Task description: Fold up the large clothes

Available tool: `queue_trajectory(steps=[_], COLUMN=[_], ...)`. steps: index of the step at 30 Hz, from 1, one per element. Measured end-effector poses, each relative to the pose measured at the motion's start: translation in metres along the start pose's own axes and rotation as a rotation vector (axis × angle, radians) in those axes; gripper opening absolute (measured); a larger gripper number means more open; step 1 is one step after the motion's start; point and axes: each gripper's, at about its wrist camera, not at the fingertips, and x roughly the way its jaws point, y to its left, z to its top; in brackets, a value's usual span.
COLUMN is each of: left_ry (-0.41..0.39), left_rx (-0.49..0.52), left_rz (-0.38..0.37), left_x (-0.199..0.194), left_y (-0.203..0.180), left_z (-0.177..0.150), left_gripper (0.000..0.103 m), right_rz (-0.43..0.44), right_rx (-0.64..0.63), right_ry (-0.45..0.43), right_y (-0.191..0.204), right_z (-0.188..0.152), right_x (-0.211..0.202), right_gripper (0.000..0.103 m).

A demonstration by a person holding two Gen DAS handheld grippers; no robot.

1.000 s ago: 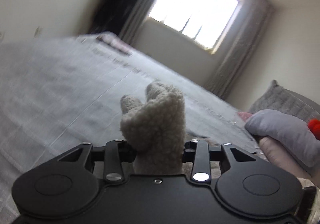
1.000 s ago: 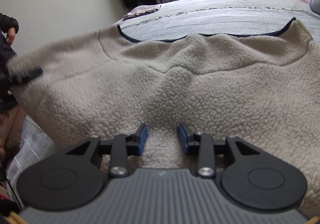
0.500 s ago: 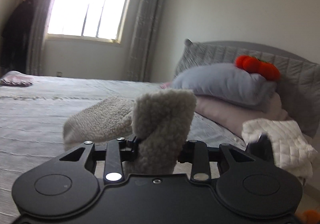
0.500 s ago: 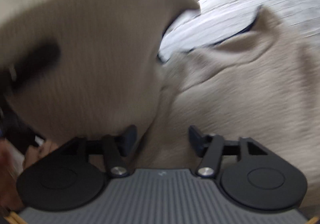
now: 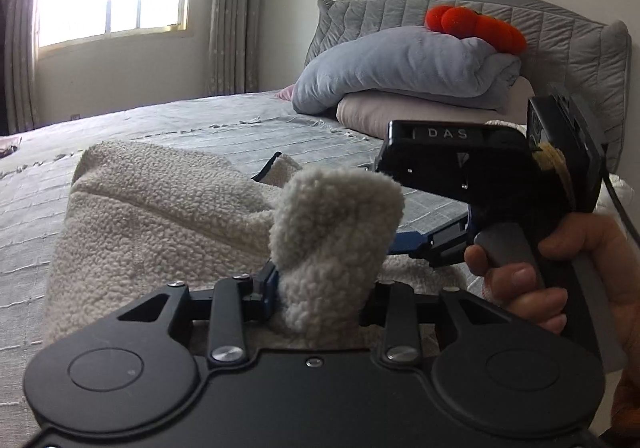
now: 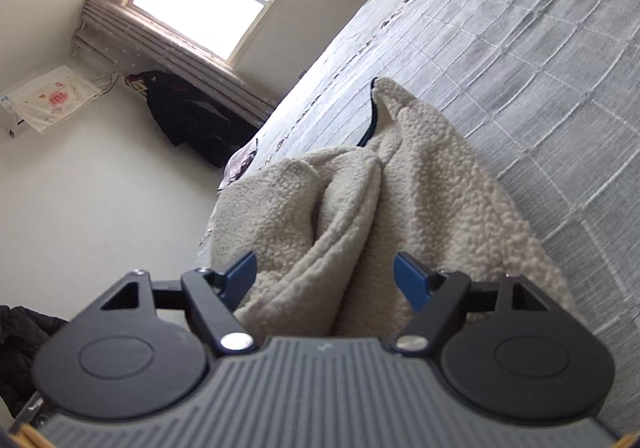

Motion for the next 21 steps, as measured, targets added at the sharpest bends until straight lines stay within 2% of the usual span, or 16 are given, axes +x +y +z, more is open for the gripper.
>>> queue_trajectory(steps=[7, 8, 9, 12, 16, 18, 21], left_ry=[-0.018, -0.025, -0.03, -0.023, -0.013, -0.01, -0.037], left_rx=[0.065, 0.076, 0.08, 0.06, 0.063, 0.053, 0.025], left_rz=[0.056, 0.063, 0.058, 0.004, -0.016, -0.019, -0.019], left_x=[-0.02, -0.023, -0.026, -0.037, -0.051, -0.06, -0.078], left_y=[-0.007, -0.008, -0.01, -0.008, -0.007, -0.003, 0.012], left_z=[0.005, 0.006, 0.008, 0.015, 0.021, 0.023, 0.022], left_gripper=[0.041, 0.046, 0.058, 0.082, 0.086, 0.094, 0.094], right_rz=[0.036, 0.035, 0.031, -0.001, -0.045, -0.073, -0.111], right_rx=[0.003, 0.0, -0.003, -0.016, -0.032, -0.052, -0.095], right_ry=[0.01, 0.013, 0.016, 0.021, 0.027, 0.025, 0.021], right_y=[0.01, 0.011, 0.012, 0.011, 0.009, 0.011, 0.016], right_z=[-0.007, -0.008, -0.008, -0.009, -0.011, -0.011, -0.011], right_x=[0.009, 0.009, 0.01, 0.013, 0.013, 0.011, 0.006], right_gripper=[0.075, 0.075, 0.075, 0.076, 0.076, 0.076, 0.076])
